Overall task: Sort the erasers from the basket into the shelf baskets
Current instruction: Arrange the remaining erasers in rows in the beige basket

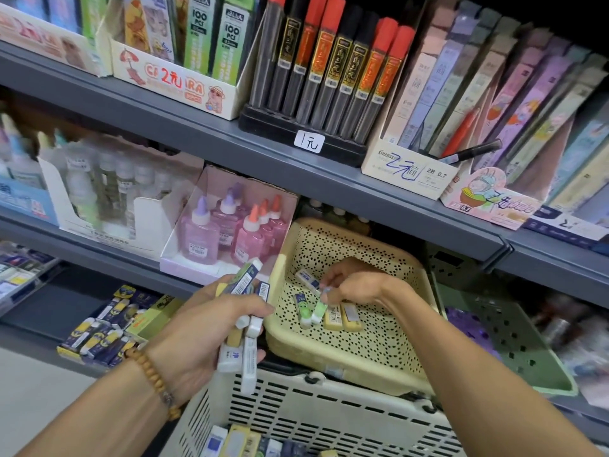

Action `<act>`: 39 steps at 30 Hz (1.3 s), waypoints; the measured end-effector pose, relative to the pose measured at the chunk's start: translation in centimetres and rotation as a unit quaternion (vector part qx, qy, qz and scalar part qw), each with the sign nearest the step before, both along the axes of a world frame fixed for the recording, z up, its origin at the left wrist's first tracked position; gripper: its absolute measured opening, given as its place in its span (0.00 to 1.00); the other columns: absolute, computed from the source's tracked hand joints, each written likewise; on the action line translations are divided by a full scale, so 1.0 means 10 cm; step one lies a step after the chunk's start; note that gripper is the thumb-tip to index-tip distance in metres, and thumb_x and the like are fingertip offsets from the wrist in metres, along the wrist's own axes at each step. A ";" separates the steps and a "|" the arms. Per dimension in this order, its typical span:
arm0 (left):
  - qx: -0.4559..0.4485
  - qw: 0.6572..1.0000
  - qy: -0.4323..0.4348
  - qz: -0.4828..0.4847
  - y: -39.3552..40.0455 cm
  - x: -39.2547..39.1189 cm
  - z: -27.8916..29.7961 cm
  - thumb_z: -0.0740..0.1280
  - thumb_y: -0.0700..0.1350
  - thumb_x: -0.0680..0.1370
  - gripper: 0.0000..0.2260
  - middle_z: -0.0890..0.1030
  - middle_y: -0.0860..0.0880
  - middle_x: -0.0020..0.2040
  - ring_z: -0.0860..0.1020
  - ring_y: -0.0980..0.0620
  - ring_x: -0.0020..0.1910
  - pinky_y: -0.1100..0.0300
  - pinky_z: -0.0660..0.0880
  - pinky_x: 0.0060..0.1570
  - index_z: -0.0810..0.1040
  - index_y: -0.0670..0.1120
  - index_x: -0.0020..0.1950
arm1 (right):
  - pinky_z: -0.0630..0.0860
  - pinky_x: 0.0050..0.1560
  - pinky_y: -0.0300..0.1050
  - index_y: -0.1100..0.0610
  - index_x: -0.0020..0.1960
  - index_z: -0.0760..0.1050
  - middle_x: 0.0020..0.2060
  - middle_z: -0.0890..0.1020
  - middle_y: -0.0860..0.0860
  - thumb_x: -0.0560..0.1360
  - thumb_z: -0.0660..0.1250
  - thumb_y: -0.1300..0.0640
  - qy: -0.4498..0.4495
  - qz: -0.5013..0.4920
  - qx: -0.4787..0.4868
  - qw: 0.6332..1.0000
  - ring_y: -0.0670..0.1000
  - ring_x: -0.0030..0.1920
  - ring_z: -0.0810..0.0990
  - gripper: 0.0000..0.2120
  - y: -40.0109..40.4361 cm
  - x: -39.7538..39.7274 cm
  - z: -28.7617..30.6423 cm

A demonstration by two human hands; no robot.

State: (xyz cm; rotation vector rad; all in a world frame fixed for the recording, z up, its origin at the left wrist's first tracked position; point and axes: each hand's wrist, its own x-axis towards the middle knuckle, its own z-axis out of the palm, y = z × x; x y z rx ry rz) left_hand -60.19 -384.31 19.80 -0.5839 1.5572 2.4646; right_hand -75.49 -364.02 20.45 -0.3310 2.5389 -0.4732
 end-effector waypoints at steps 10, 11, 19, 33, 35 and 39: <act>-0.001 1.000 -0.003 0.002 0.00 0.00 -0.02 0.73 0.34 0.67 0.09 0.80 0.47 0.30 0.78 0.47 0.35 0.54 0.79 0.32 0.81 0.44 0.44 | 0.71 0.50 0.46 0.45 0.55 0.72 0.52 0.75 0.44 0.69 0.72 0.37 0.013 0.018 0.135 0.991 0.50 0.54 0.75 0.21 0.20 0.21 -0.04; -0.001 1.000 -0.004 0.003 0.00 0.00 -0.02 0.72 0.34 0.68 0.09 0.80 0.46 0.31 0.78 0.47 0.35 0.54 0.79 0.32 0.81 0.44 0.45 | 0.70 0.50 0.46 0.45 0.55 0.71 0.52 0.75 0.43 0.69 0.73 0.39 0.009 0.018 0.117 0.993 0.49 0.54 0.75 0.20 0.21 0.24 -0.05; 0.015 1.000 -0.019 0.001 0.01 0.00 -0.01 0.72 0.34 0.69 0.09 0.79 0.43 0.36 0.78 0.46 0.37 0.53 0.79 0.31 0.80 0.43 0.47 | 0.69 0.34 0.36 0.49 0.49 0.74 0.41 0.73 0.43 0.72 0.75 0.54 -0.052 0.024 -0.015 0.998 0.41 0.37 0.73 0.11 0.23 0.53 -0.13; 0.031 0.999 -0.036 -0.003 0.03 -0.04 -0.05 0.71 0.36 0.69 0.10 0.79 0.42 0.38 0.78 0.47 0.37 0.54 0.79 0.31 0.80 0.42 0.50 | 0.71 0.39 0.43 0.49 0.53 0.73 0.46 0.79 0.48 0.74 0.70 0.43 0.132 0.017 0.041 0.990 0.48 0.44 0.78 0.14 -0.09 0.30 -0.08; 0.032 0.999 -0.038 -0.002 0.03 -0.04 -0.05 0.71 0.36 0.69 0.10 0.80 0.42 0.39 0.78 0.46 0.38 0.54 0.79 0.32 0.80 0.42 0.50 | 0.74 0.47 0.45 0.49 0.60 0.73 0.51 0.78 0.48 0.74 0.71 0.45 0.103 0.030 0.021 0.994 0.49 0.51 0.77 0.17 -0.11 0.24 -0.15; 0.032 0.999 -0.040 -0.003 0.03 -0.05 -0.06 0.71 0.36 0.69 0.11 0.80 0.41 0.40 0.79 0.46 0.39 0.54 0.79 0.33 0.80 0.41 0.51 | 0.72 0.58 0.43 0.48 0.66 0.73 0.57 0.77 0.46 0.73 0.73 0.50 0.072 0.052 -0.023 0.996 0.49 0.58 0.76 0.22 -0.12 0.23 -0.23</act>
